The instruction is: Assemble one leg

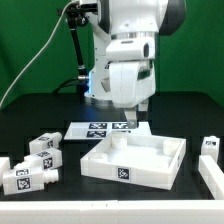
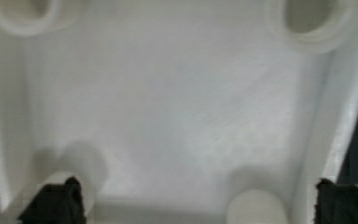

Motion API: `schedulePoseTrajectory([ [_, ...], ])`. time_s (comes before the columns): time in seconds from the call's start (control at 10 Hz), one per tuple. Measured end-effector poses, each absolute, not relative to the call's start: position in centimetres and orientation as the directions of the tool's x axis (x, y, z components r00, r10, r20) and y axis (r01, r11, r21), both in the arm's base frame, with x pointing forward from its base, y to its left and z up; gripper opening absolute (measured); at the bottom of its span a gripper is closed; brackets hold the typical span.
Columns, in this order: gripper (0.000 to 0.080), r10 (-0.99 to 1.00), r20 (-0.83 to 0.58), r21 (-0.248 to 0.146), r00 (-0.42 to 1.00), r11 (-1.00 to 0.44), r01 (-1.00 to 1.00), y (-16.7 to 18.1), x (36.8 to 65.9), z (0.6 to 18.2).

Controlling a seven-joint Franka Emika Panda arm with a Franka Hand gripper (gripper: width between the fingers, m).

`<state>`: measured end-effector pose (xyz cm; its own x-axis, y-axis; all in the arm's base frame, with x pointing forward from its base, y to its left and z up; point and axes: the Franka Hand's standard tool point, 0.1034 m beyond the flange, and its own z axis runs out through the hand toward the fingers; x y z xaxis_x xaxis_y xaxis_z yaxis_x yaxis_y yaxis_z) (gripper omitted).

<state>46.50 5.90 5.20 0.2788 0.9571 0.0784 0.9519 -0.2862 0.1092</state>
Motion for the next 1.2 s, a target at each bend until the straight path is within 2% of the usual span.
schedulePoseTrajectory([
  [0.1, 0.0649, 0.956, 0.078, 0.097, 0.284, -0.291, 0.952, 5.3, 46.3, 4.1],
  [0.3, 0.0649, 0.955, 0.081, 0.106, 0.285, -0.292, 0.950, 5.5, 46.6, 4.6],
  [0.6, 0.0649, 0.950, 0.092, 0.101, 0.298, -0.307, 0.946, 5.8, 45.9, 3.1],
  [1.2, 0.0649, 0.950, 0.092, 0.101, 0.298, -0.307, 0.946, 5.8, 45.9, 3.1],
])
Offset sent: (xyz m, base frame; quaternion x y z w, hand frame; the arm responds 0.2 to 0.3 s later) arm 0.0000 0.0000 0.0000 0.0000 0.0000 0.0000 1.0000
